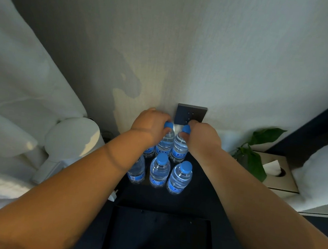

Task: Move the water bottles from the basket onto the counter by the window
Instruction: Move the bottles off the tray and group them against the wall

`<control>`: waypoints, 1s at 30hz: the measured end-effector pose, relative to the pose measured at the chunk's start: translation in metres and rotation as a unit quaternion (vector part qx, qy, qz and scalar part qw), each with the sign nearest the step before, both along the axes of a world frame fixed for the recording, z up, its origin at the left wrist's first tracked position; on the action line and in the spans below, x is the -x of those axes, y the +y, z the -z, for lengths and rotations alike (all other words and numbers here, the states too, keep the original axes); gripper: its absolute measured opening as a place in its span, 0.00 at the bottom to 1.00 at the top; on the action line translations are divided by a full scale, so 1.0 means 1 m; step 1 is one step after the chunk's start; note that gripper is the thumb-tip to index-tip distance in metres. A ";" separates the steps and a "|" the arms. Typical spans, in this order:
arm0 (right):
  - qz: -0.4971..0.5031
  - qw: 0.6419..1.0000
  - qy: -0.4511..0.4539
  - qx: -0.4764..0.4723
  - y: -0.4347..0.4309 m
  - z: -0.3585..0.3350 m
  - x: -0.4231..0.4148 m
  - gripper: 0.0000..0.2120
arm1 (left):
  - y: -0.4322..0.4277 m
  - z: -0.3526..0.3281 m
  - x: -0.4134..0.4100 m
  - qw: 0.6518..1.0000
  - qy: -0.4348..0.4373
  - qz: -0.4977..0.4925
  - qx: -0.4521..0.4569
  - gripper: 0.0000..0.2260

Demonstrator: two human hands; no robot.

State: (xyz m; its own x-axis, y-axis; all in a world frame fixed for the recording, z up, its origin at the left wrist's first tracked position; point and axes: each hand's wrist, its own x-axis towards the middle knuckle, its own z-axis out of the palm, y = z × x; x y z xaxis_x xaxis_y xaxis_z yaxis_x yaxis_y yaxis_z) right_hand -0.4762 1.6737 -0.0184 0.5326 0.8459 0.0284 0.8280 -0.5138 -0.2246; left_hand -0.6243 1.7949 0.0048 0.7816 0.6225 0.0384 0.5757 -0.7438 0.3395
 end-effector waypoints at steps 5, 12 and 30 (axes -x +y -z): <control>-0.002 1.000 -0.010 -0.003 -0.003 -0.001 0.001 0.14 | 0.006 0.002 -0.002 0.999 0.034 0.021 0.007 0.18; -0.002 1.000 -0.011 -0.002 -0.002 -0.002 0.001 0.14 | 0.011 0.006 -0.006 1.000 0.018 0.023 -0.005 0.15; 0.004 1.000 -0.013 0.010 -0.003 -0.006 0.001 0.17 | 0.011 -0.001 0.003 1.000 0.003 0.020 0.014 0.23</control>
State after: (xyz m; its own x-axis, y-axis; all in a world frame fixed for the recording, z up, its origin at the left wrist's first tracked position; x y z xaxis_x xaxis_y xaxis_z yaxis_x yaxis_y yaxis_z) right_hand -0.4773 1.6712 -0.0120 0.5379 0.8426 0.0259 0.8298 -0.5238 -0.1926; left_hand -0.6270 1.8060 0.0055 0.8063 0.5912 0.0163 0.5476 -0.7567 0.3572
